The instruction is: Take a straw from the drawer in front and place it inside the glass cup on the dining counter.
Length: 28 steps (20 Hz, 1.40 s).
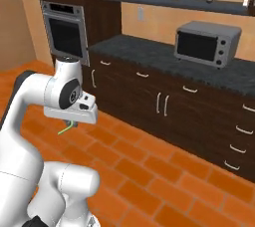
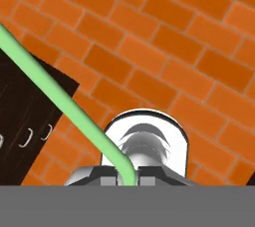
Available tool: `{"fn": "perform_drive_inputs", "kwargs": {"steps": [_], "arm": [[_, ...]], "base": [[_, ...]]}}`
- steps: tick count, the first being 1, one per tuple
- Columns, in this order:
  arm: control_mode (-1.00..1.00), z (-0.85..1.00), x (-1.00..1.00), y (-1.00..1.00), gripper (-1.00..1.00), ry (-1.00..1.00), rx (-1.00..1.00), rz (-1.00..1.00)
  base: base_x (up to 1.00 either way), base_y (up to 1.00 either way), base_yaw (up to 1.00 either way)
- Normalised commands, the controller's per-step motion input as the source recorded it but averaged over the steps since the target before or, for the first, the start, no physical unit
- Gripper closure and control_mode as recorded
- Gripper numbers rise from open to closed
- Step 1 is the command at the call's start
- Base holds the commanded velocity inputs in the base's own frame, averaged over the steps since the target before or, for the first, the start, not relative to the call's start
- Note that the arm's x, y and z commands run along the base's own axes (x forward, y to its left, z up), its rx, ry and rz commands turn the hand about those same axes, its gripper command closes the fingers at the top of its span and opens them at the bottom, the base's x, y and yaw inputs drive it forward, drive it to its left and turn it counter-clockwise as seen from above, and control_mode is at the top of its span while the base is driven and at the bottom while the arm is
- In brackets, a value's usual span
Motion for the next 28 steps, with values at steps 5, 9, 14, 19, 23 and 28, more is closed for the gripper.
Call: {"fn": "perform_drive_inputs", "kwargs": {"steps": [5, 9, 14, 19, 23, 28], "arm": [[1.00, 0.00, 0.00, 0.00, 1.00, 0.00, 0.00, 0.00], [1.00, 0.00, 0.00, 0.00, 1.00, 0.00, 0.00, 0.00], [1.00, 0.00, 0.00, 0.00, 1.00, 0.00, 0.00, 0.00], [1.00, 0.00, 0.00, 0.00, 1.00, 0.00, 0.00, 0.00], [1.00, 0.00, 0.00, 0.00, 1.00, 0.00, 0.00, 0.00], [1.00, 0.00, 0.00, 0.00, 1.00, 0.00, 0.00, 0.00]], "base": [[1.00, -0.25, 0.54], [1.00, -0.18, 0.59], [1.00, -0.18, 0.63], [1.00, -0.23, 0.61], [1.00, -0.26, 0.58], [1.00, -0.37, 0.52]]}}
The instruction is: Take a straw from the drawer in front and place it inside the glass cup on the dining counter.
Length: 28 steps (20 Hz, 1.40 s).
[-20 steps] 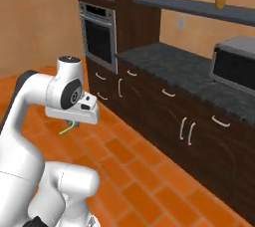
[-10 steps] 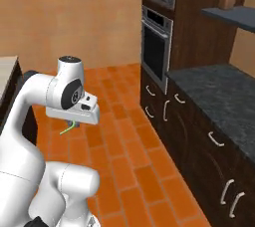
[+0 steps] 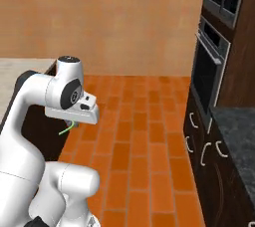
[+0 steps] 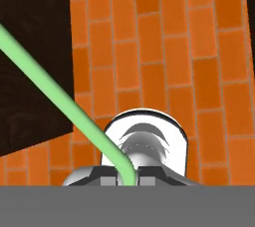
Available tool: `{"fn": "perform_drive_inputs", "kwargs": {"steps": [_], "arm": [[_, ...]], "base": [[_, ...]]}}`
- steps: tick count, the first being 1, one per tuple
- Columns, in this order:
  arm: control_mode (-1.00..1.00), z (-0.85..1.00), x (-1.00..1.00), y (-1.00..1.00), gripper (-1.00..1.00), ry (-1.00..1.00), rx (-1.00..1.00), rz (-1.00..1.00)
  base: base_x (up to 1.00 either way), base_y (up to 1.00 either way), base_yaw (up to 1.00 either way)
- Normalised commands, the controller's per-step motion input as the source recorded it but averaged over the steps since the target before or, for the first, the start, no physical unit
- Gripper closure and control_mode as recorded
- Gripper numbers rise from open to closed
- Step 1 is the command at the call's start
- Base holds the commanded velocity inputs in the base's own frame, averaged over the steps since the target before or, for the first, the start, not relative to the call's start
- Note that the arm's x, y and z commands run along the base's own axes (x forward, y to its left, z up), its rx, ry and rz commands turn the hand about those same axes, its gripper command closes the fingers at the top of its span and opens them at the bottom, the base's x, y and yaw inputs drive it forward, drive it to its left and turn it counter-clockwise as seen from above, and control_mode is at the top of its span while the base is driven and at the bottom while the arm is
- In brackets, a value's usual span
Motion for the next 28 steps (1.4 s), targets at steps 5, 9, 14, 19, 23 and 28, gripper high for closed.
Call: {"fn": "perform_drive_inputs", "kwargs": {"steps": [5, 9, 14, 19, 23, 28], "arm": [[1.00, 0.00, 0.00, 0.00, 1.00, 0.00, 0.00, 0.00], [1.00, 0.00, 0.00, 0.00, 1.00, 0.00, 0.00, 0.00], [1.00, 0.00, 0.00, 0.00, 1.00, 0.00, 0.00, 0.00], [1.00, 0.00, 0.00, 0.00, 1.00, 0.00, 0.00, 0.00], [1.00, 0.00, 0.00, 0.00, 1.00, 0.00, 0.00, 0.00], [1.00, 0.00, 0.00, 0.00, 1.00, 0.00, 0.00, 0.00]], "base": [[1.00, -0.41, 0.47], [1.00, -0.44, 0.42], [1.00, -0.45, 0.41], [1.00, -0.45, 0.40], [1.00, -0.47, 0.40], [1.00, -0.56, 0.36]]}}
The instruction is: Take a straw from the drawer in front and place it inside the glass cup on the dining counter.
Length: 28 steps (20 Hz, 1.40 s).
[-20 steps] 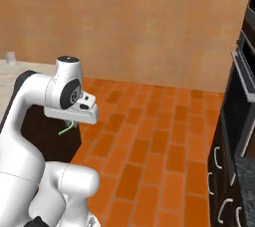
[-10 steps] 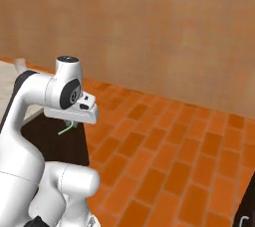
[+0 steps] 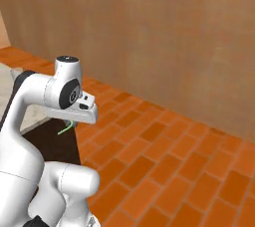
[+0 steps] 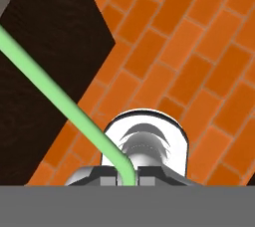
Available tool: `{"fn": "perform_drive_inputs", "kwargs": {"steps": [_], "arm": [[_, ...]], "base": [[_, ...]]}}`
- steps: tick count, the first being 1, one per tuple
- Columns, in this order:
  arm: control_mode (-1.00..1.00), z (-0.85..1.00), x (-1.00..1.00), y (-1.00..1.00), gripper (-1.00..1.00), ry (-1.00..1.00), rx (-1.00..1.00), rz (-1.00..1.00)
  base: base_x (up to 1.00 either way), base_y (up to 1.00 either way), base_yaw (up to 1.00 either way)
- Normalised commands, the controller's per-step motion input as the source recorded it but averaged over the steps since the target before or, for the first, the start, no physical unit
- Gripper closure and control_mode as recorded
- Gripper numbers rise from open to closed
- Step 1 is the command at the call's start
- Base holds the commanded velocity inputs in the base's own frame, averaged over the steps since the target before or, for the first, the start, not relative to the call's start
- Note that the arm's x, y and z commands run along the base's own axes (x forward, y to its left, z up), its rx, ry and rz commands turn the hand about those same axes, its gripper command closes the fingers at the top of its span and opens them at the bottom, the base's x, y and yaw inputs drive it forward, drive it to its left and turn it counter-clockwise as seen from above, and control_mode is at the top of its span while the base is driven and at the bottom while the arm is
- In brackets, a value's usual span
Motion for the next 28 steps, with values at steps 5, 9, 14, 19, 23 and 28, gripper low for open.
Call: {"fn": "perform_drive_inputs", "kwargs": {"steps": [5, 9, 14, 19, 23, 28], "arm": [[1.00, 0.00, 0.00, 0.00, 1.00, 0.00, 0.00, 0.00], [1.00, 0.00, 0.00, 0.00, 1.00, 0.00, 0.00, 0.00], [1.00, 0.00, 0.00, 0.00, 1.00, 0.00, 0.00, 0.00], [1.00, 0.00, 0.00, 0.00, 1.00, 0.00, 0.00, 0.00], [1.00, 0.00, 0.00, 0.00, 1.00, 0.00, 0.00, 0.00], [1.00, 0.00, 0.00, 0.00, 1.00, 0.00, 0.00, 0.00]], "base": [[1.00, -0.61, 0.33], [1.00, -0.60, 0.34], [1.00, -0.60, 0.38], [1.00, -0.60, 0.46], [1.00, -0.48, 0.58], [0.99, -0.39, 0.69]]}}
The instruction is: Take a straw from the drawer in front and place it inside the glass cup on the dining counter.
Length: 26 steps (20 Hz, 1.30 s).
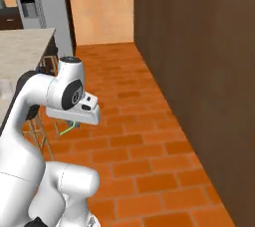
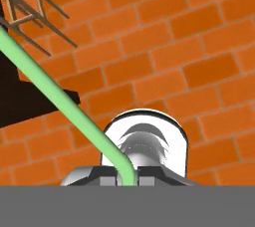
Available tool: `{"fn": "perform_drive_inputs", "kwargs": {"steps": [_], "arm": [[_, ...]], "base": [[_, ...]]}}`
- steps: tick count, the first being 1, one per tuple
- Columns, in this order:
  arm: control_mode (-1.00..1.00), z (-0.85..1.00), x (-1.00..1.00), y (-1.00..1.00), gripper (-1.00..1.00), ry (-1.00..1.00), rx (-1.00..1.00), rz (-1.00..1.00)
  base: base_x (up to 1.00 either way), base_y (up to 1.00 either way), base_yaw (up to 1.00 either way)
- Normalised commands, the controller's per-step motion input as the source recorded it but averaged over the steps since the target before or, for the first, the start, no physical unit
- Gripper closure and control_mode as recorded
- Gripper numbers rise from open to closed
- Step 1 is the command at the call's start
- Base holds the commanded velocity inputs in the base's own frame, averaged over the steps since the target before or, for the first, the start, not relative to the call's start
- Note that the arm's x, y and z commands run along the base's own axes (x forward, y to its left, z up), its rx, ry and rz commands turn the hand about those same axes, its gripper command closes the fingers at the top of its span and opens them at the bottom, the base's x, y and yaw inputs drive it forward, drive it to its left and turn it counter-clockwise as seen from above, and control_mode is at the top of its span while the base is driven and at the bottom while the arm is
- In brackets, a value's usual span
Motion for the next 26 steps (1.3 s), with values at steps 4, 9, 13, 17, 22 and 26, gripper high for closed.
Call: {"fn": "perform_drive_inputs", "kwargs": {"steps": [4, 9, 13, 17, 22, 26], "arm": [[1.00, 0.00, 0.00, 0.00, 1.00, 0.00, 0.00, 0.00], [1.00, 0.00, 0.00, 0.00, 1.00, 0.00, 0.00, 0.00], [1.00, 0.00, 0.00, 0.00, 1.00, 0.00, 0.00, 0.00], [1.00, 0.00, 0.00, 0.00, 1.00, 0.00, 0.00, 0.00], [1.00, 0.00, 0.00, 0.00, 1.00, 0.00, 0.00, 0.00], [1.00, 0.00, 0.00, 0.00, 1.00, 0.00, 0.00, 0.00]], "base": [[0.99, -0.42, 0.68], [0.92, -0.54, 0.67], [0.73, -0.63, 0.66], [0.62, -0.62, 0.66], [0.46, -0.77, 0.63], [0.32, -0.97, 0.58]]}}
